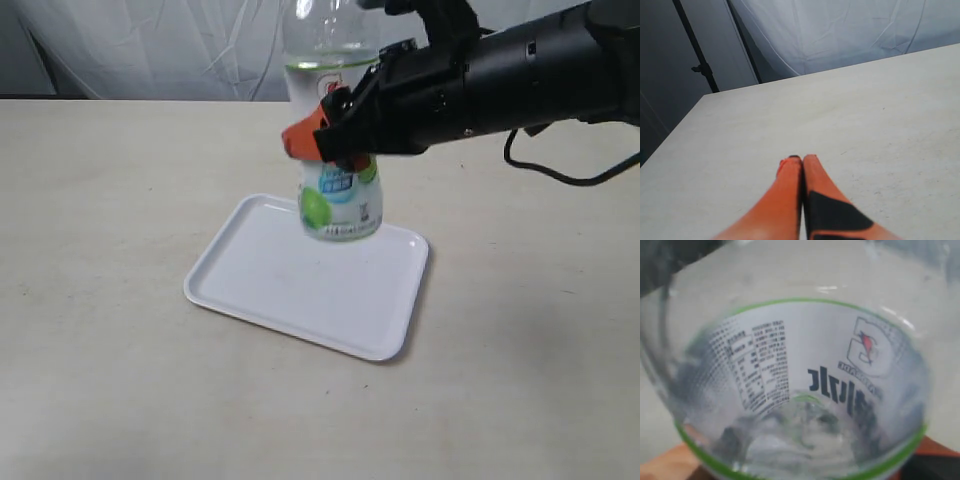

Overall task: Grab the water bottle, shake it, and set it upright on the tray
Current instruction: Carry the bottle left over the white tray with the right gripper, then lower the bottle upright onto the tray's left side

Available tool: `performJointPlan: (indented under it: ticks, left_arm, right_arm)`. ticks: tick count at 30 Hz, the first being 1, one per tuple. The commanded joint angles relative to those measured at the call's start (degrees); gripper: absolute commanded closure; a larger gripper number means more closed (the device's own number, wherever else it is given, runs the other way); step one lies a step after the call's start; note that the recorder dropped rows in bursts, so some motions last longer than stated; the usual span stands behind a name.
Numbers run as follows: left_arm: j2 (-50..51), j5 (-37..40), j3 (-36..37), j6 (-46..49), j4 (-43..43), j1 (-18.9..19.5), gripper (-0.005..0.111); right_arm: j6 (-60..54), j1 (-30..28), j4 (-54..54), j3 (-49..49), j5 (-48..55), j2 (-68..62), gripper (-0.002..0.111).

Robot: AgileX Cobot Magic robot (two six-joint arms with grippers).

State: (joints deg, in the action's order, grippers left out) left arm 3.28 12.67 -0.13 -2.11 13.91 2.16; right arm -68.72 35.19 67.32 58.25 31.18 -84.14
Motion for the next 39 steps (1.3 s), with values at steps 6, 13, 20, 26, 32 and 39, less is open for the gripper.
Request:
performJointPlan:
  ticks: [6,13,20,26,32,39]
  left_arm:
    - [-0.24,-0.75,0.13,-0.47,0.31,0.05,0.107]
    - [-0.24,-0.75,0.13,-0.47,0.31,0.05,0.107]
    - [-0.24,-0.75,0.13,-0.47,0.31,0.05,0.107]
    - [-0.24,-0.75,0.13,-0.47,0.31,0.05,0.107]
    - [-0.24,-0.75,0.13,-0.47,0.31,0.05,0.107]
    - [-0.24,-0.75,0.13,-0.47,0.31,0.05,0.107]
  right_arm:
    - [-46.99,1.47,32.63,-4.08,-6.31,-4.43,0.109]
    - [-41.87,1.47,32.63,-2.95,-5.20,-11.70,0.109]
    - [-35.76,2.44,32.63,-3.08,-10.11,-9.38,0.109]
    - [-35.57,10.35,32.63,-3.08,-18.24,-3.06,0.109]
    - [-35.57,17.21,32.63,-3.67,-26.98,-0.18,0.109]
    - [-0.44,17.46,3.54,-7.20,-38.00,-2.68,0.109]
